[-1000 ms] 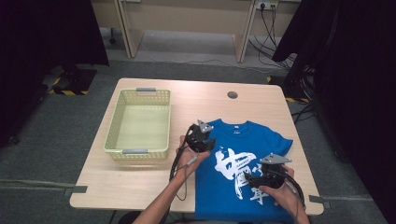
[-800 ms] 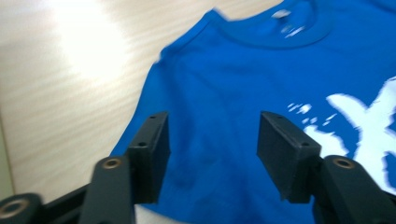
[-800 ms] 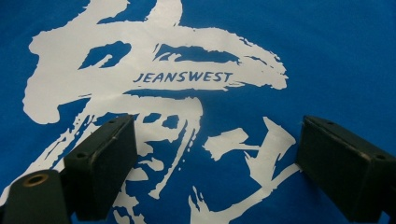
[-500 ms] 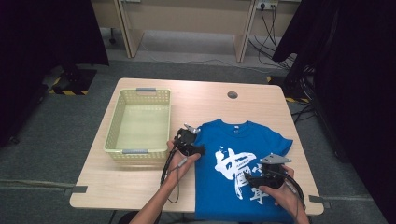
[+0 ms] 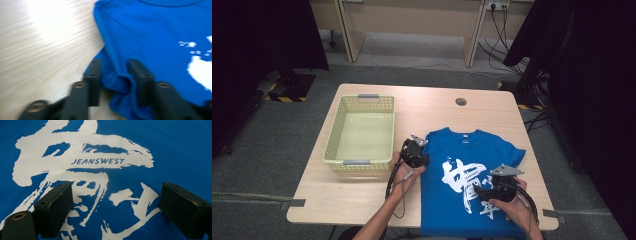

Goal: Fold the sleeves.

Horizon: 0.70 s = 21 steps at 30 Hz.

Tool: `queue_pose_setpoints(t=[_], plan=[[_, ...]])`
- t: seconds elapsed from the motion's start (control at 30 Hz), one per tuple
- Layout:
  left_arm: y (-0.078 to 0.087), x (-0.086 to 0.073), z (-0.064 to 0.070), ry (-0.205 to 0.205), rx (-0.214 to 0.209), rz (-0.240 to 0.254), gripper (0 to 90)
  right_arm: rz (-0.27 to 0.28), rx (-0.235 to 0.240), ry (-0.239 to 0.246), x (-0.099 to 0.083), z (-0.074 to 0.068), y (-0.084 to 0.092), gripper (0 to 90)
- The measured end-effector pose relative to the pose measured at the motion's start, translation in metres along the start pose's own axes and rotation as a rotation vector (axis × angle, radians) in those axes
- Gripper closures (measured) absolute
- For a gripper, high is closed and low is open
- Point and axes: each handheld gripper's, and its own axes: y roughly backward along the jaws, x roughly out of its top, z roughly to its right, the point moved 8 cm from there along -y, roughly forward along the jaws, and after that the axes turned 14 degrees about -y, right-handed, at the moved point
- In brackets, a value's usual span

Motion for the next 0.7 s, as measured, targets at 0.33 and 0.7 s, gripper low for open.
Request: queue_pose_setpoints(t=[0.33, 0.7], plan=[[0.003, 0.019, 0.02, -0.118, 0.051, 0.07, 74.5, -0.002, 0.0, -0.001, 0.0, 0.0, 0.0, 12.5], [-0.001, 0.031, 0.046, -0.174, 0.013, 0.095, 63.5, -0.001, 0.0, -0.001, 0.0, 0.0, 0.0, 12.4]])
